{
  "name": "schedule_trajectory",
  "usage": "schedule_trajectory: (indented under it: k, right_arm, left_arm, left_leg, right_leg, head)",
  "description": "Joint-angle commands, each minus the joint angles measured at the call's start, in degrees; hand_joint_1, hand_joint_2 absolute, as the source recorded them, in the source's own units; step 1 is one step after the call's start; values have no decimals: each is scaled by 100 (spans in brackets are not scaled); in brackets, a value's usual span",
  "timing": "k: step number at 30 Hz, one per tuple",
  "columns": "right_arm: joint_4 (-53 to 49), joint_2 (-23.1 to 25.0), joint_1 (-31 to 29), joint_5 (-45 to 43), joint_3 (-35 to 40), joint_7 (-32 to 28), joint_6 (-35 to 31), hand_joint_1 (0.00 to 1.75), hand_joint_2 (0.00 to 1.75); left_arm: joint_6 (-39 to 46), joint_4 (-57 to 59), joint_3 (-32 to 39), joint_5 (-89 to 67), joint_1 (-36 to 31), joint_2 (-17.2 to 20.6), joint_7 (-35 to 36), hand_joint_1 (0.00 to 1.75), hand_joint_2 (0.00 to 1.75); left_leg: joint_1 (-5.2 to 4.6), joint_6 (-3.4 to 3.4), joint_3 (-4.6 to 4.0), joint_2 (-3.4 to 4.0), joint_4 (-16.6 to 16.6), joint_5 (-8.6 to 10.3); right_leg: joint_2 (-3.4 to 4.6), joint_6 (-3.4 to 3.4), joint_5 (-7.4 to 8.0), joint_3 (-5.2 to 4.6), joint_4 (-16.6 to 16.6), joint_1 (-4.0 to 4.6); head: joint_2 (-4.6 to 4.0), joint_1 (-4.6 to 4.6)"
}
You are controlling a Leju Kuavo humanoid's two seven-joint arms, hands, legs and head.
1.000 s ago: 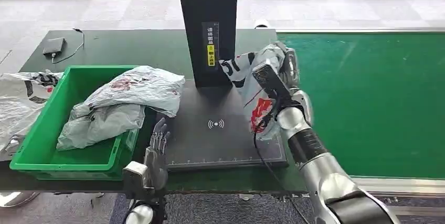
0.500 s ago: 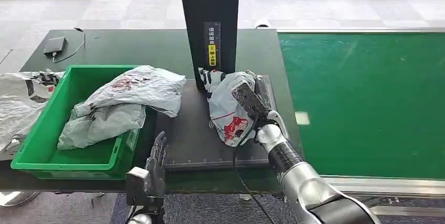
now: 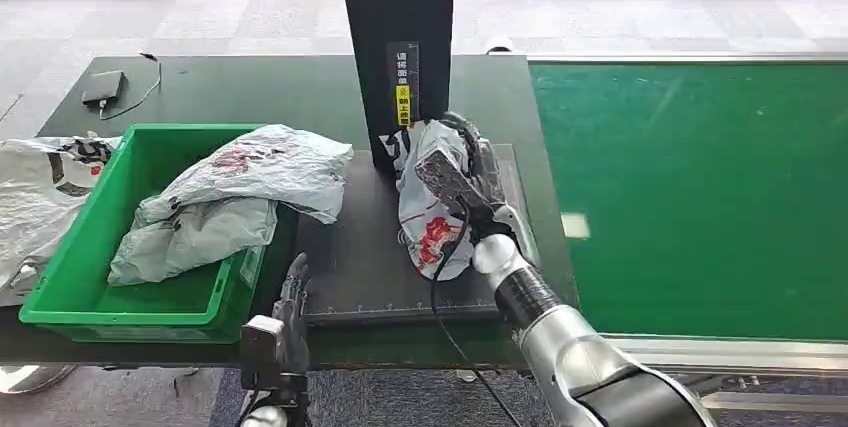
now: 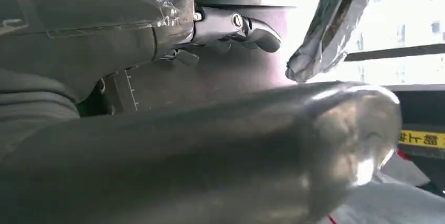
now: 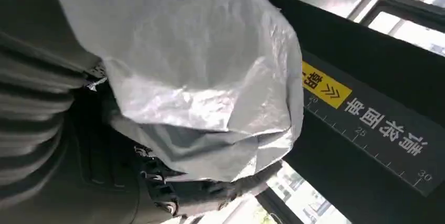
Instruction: Moved the parcel from conveyor to table for the left to box.
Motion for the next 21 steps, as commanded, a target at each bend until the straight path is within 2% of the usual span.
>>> schedule_trajectory:
  k: [1, 3, 6, 11, 15, 16, 19, 21]
  right_arm:
    - [250, -156, 64, 9, -231, -107, 48, 0, 175]
    - [110, -188, 215, -131, -365, -297, 347, 0, 175]
    - [-421, -428, 1050, -338, -525, -942, 787, 0, 175]
    - [-2293, -1098, 2817, -941, 33, -942, 1574, 0, 175]
    - [-3214, -1354, 3411, -1304, 230, -942, 1487, 0, 175]
    - [-3497, -1368, 3543, -1414, 180, -942, 1465, 0, 175]
    - [-4696, -1499, 4272, -1279, 92, -942, 1130, 0, 175]
    - [-5321, -1546, 4616, -1228, 150, -942, 1147, 0, 175]
  left_arm:
    - [96, -108, 306, 33, -113, -144, 123, 0, 0]
    - [135, -129, 269, 48, -104, -141, 180, 0, 0]
    - [326, -294, 117, 38, 36, -125, 248, 0, 0]
    - [473, -100, -301, -17, -132, -23, 55, 0, 0]
    - [573, 112, -569, -20, -395, -20, 35, 0, 0]
    - [581, 131, -613, -15, -429, -19, 24, 0, 0]
    - [577, 277, -827, 0, -677, -24, 53, 0, 0]
    - [535, 402, -911, 50, -826, 8, 36, 0, 0]
  left_leg:
    - [-2, 4, 3, -11, -5, 4]
    - [-2, 4, 3, -11, -5, 5]
    - [0, 4, 16, -29, -16, 7]
    - [0, 8, 43, -64, -40, 10]
    - [-3, 10, 30, -78, -28, 2]
    - [-2, 10, 26, -61, -23, -3]
    - [-3, 9, 24, -70, -21, -5]
    - [-7, 9, 9, -70, -5, -11]
  right_leg:
    - [-11, 1, 1, 7, -5, -1]
    - [-11, 1, 2, 7, -5, -2]
    - [-29, 1, -2, 26, -18, 1]
    - [-66, 1, -9, 67, -45, 2]
    - [-82, 3, -19, 61, -37, -2]
    - [-65, 3, -17, 53, -32, -1]
    - [-74, 0, -18, 49, -30, -3]
    - [-76, 4, -29, 34, -15, -6]
  head:
    - [0, 0]
    - [-2, 0]
    - [0, 0]
    - [0, 0]
    - [-2, 0]
    - [0, 0]
    - [0, 0]
    - [0, 0]
